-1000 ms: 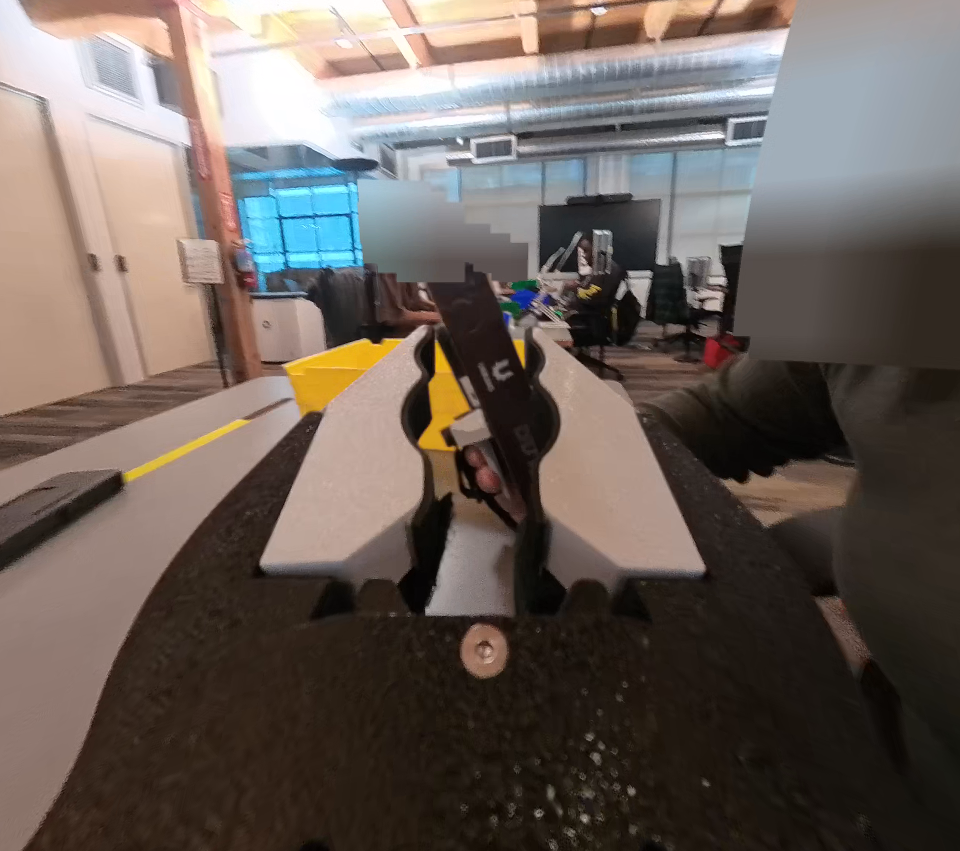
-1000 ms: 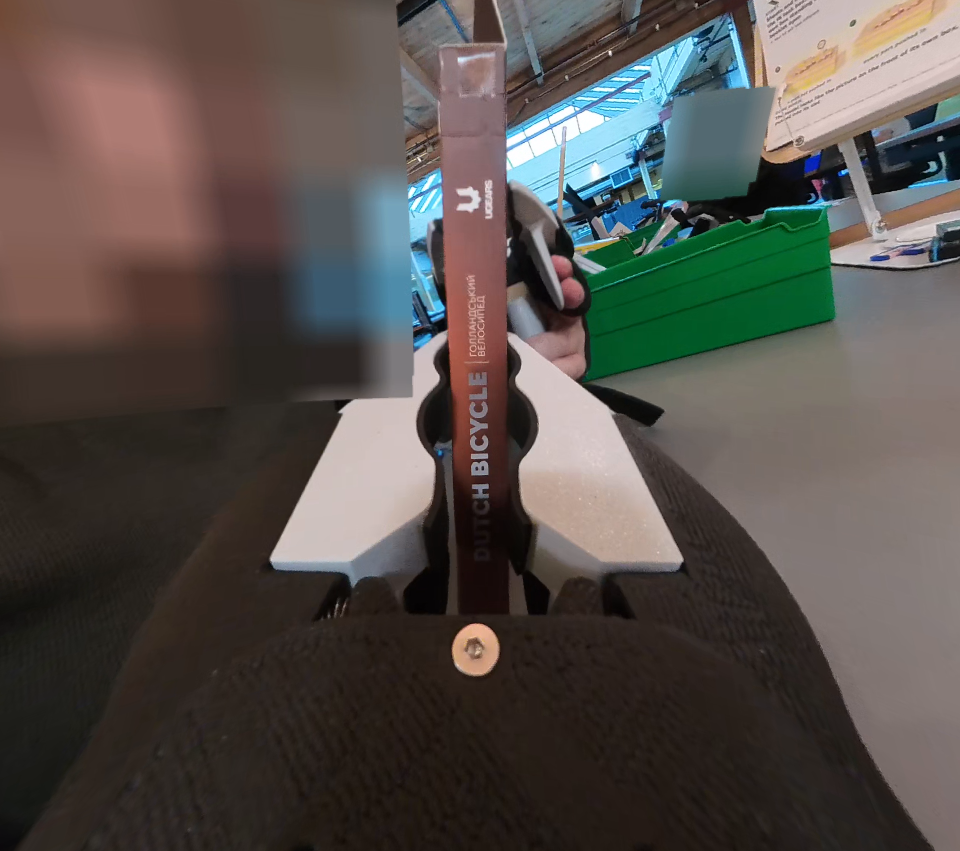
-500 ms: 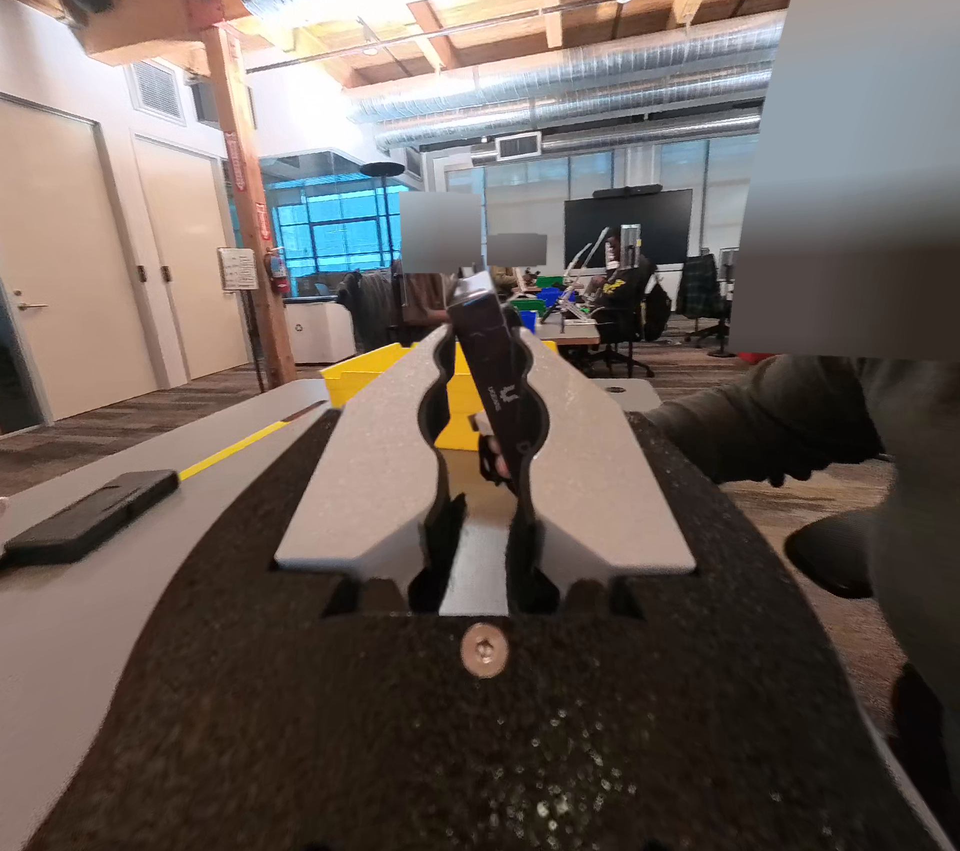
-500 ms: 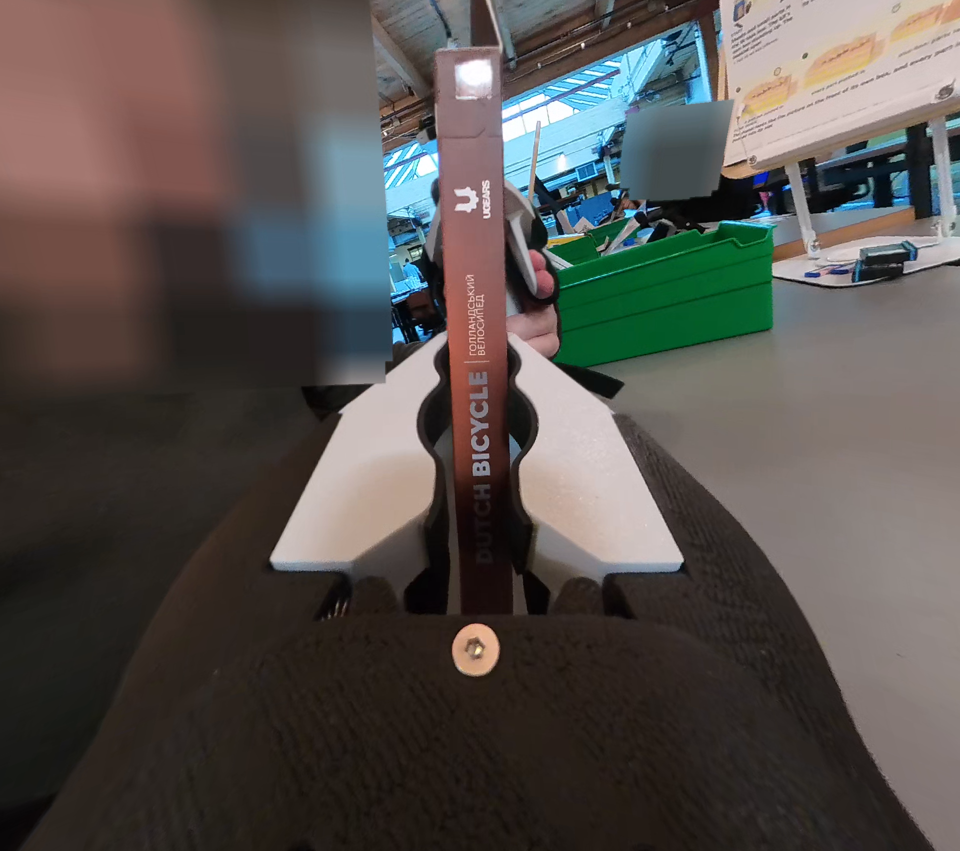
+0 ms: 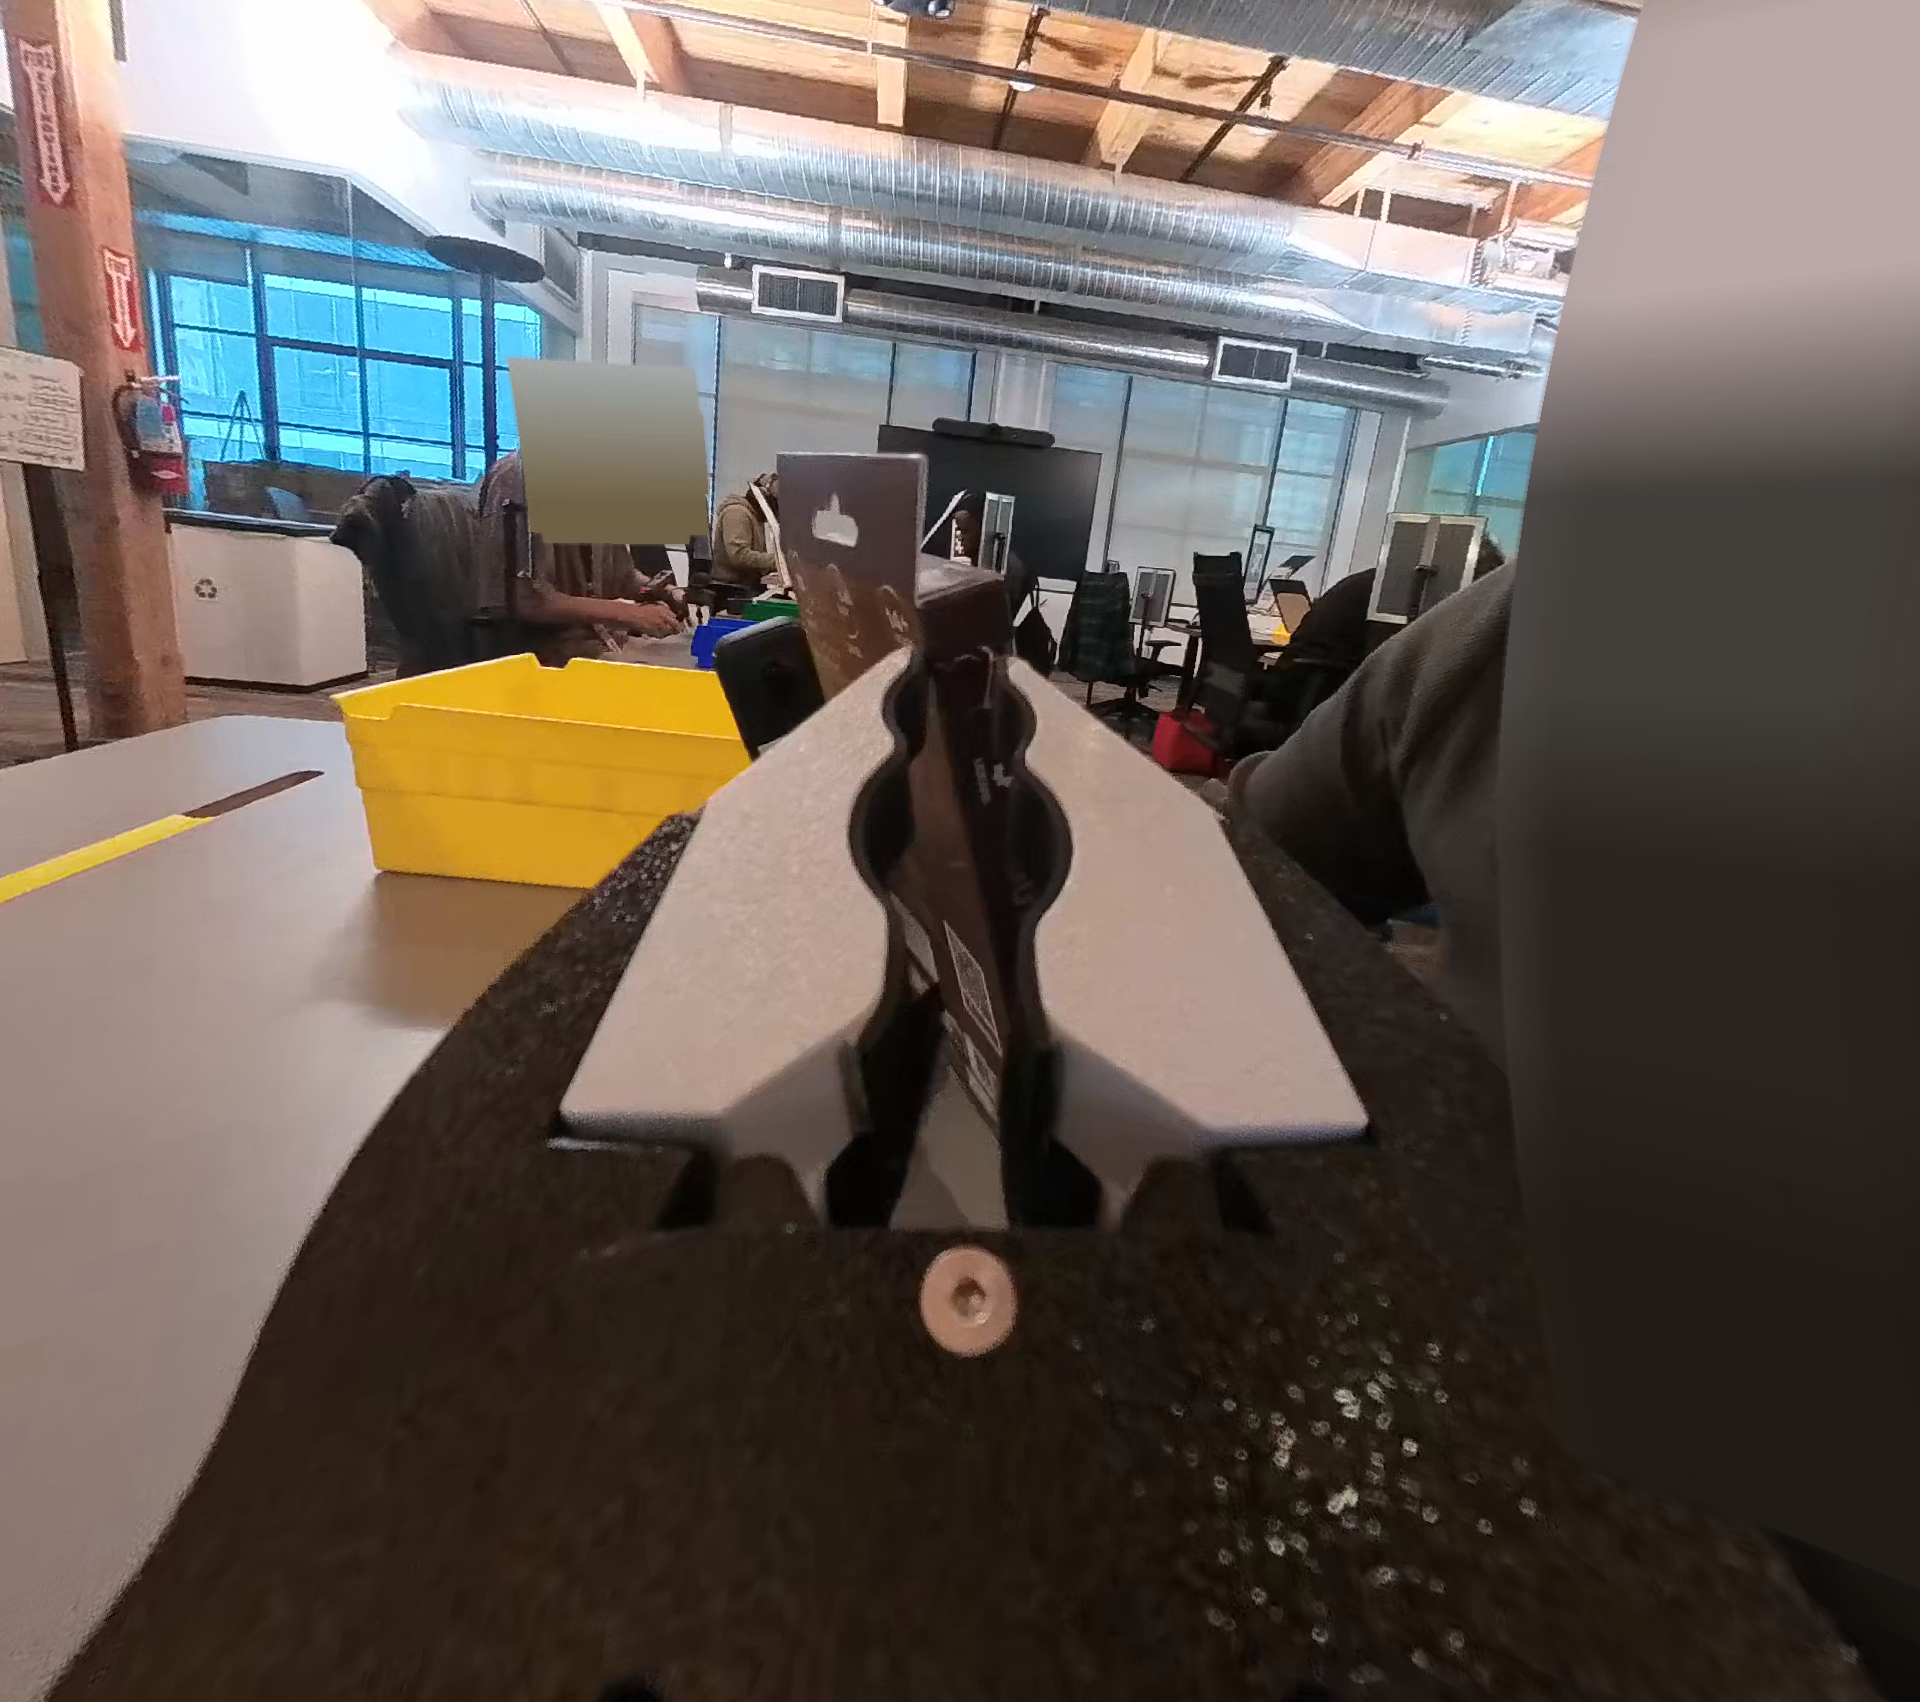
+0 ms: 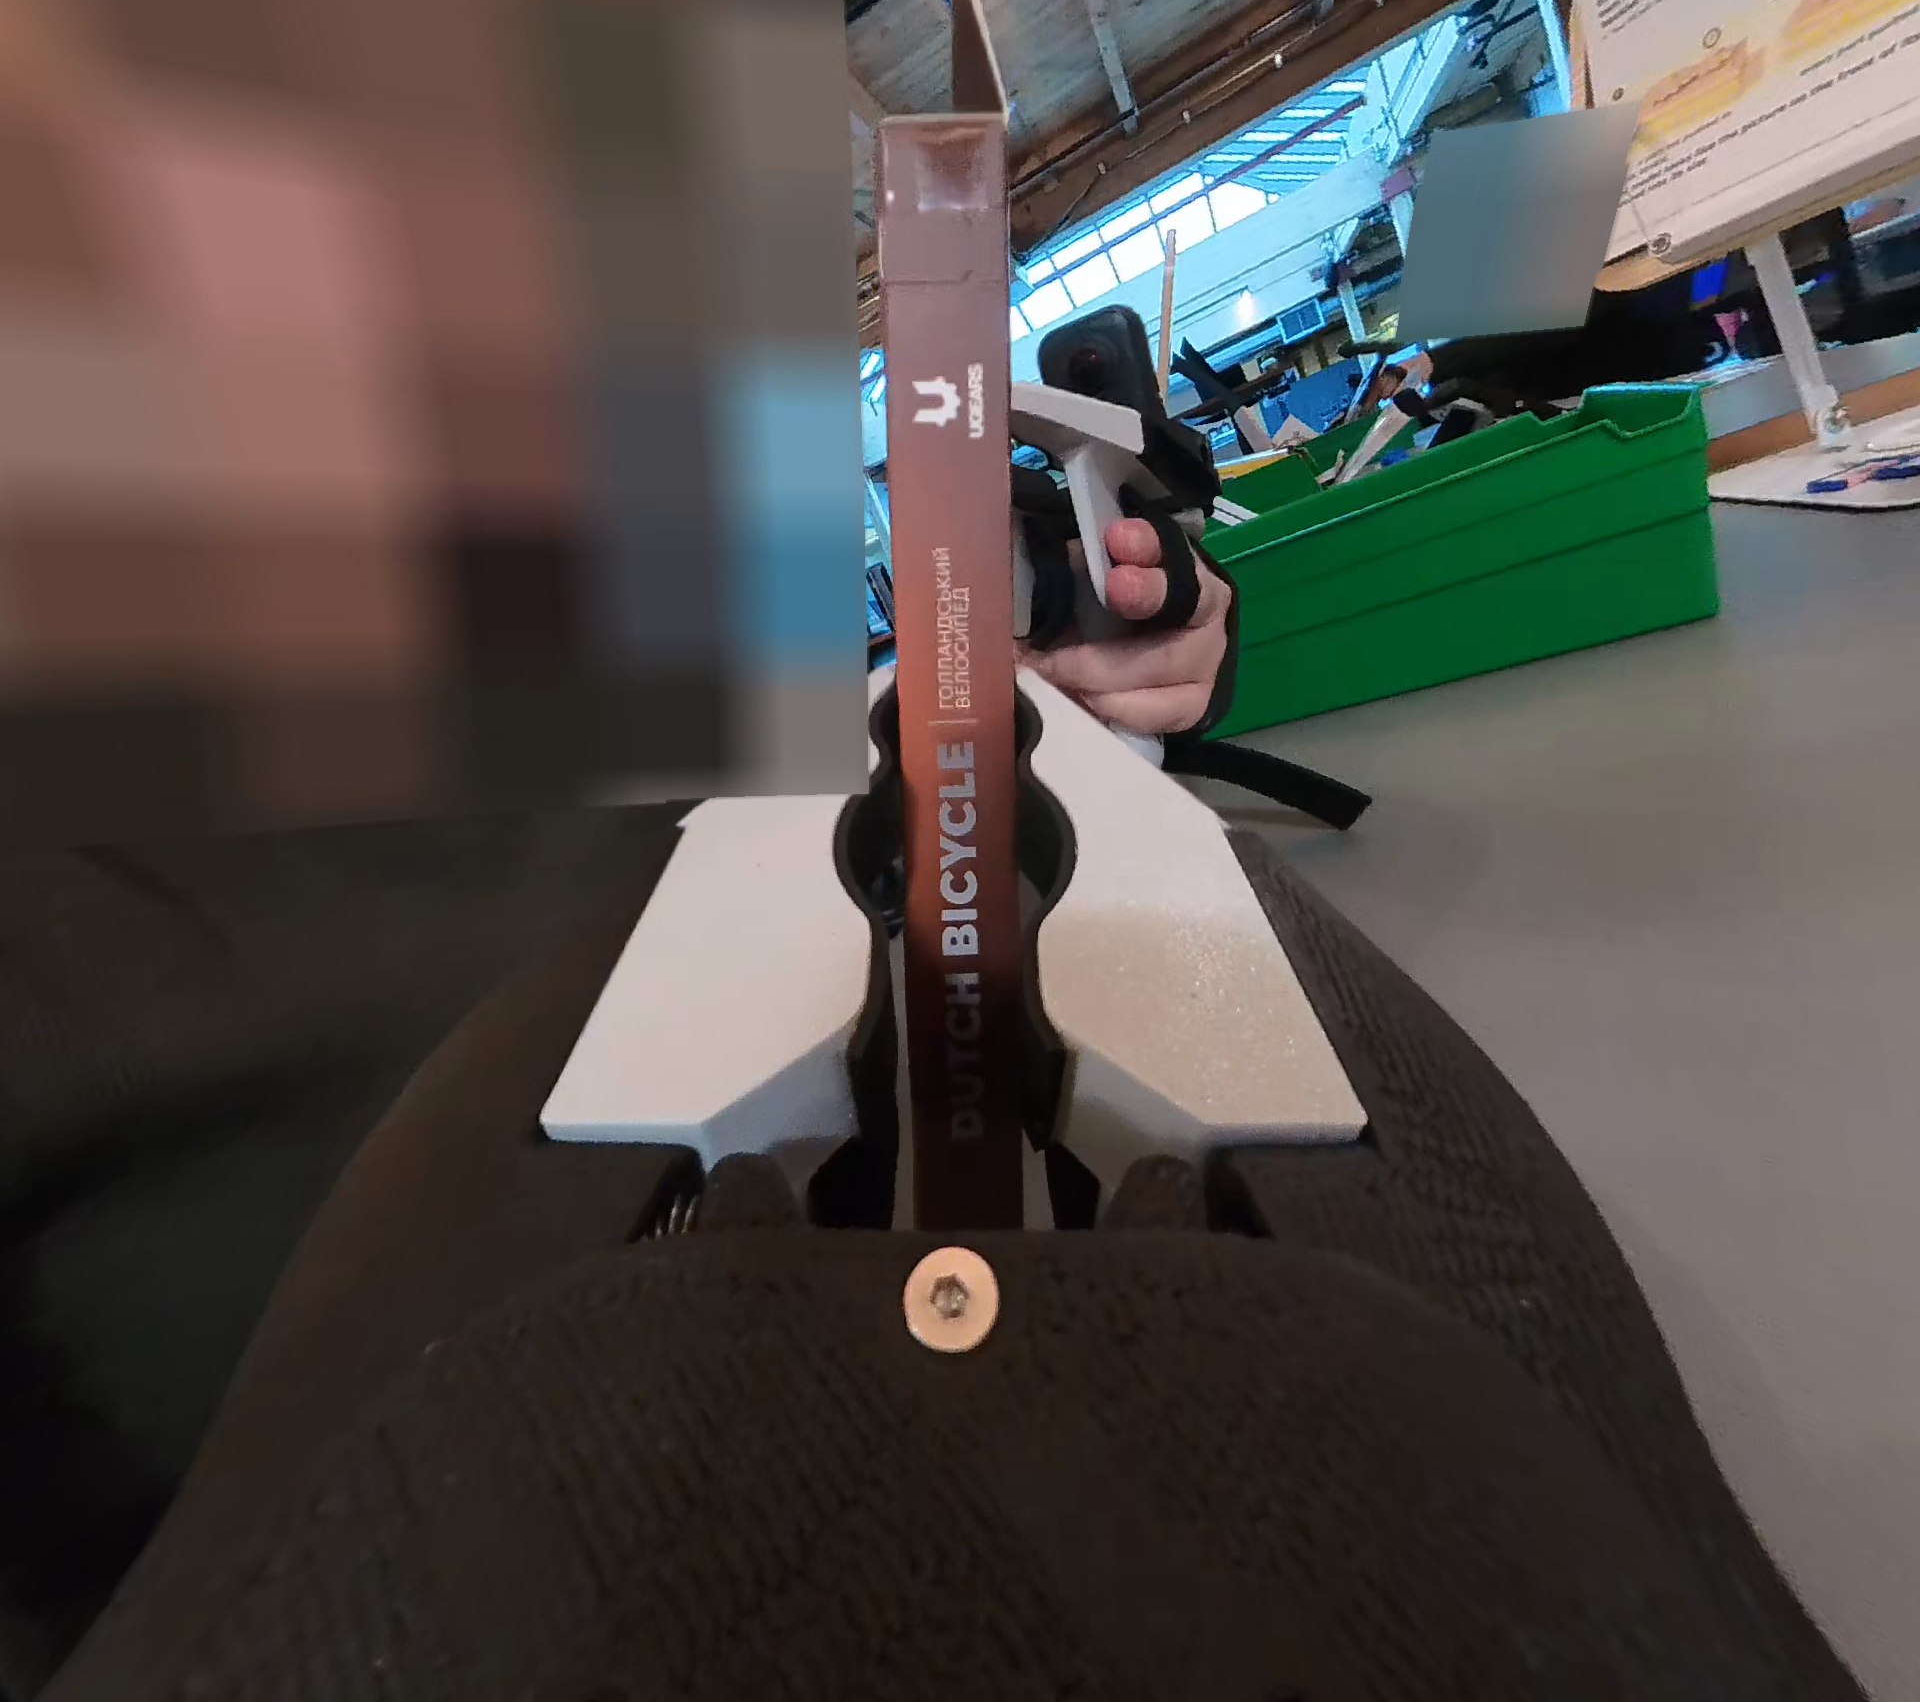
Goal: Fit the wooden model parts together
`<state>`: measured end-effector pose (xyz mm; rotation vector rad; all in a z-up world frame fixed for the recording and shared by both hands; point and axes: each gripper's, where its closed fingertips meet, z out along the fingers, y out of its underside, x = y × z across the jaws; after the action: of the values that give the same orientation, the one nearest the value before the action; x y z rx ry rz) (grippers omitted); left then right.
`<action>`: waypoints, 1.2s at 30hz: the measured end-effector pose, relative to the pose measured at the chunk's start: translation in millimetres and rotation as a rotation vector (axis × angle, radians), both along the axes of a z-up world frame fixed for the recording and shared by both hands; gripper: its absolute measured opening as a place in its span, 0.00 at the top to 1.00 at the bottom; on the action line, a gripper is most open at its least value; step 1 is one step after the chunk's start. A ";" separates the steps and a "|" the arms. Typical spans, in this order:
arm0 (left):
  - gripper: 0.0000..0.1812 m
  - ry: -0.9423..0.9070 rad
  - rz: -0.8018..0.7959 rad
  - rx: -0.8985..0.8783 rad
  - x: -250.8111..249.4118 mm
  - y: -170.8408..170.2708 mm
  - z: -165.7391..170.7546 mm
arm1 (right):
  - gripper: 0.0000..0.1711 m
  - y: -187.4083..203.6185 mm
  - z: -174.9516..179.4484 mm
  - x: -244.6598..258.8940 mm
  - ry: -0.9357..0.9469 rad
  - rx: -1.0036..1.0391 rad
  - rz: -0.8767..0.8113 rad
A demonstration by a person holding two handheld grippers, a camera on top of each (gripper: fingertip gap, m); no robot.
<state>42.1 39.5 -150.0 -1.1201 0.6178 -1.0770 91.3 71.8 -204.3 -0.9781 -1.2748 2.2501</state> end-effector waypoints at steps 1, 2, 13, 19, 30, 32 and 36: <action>0.95 0.005 0.017 0.000 -0.9 1.7 -0.6 | 0.92 1.9 1.2 0.3 0.004 -0.007 -0.006; 0.95 0.014 0.045 -0.001 -2.4 4.5 -1.8 | 0.92 4.7 1.8 -0.1 0.005 -0.009 -0.021; 1.00 0.178 0.584 -0.034 -38.6 50.9 -15.9 | 0.87 47.7 -8.9 -29.2 -0.098 0.217 -0.497; 1.00 0.093 0.681 -0.139 -56.7 70.6 -22.4 | 0.38 89.8 -4.4 -40.9 -0.250 0.494 -1.084; 1.00 0.090 0.664 -0.137 -40.0 61.2 -16.3 | 0.07 76.8 -38.5 -97.7 -0.543 0.585 -1.405; 1.00 0.079 0.612 -0.146 -33.3 56.4 -15.0 | 0.10 83.1 -43.4 -97.7 -0.575 0.576 -1.430; 1.00 0.091 0.525 -0.151 -22.1 49.3 -15.2 | 0.26 83.7 -49.8 -99.2 -0.557 0.546 -1.329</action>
<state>20.0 88.7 -165.2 -1.3720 0.2859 -0.6286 -7.9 155.4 -254.0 -1.5769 -0.8409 0.6105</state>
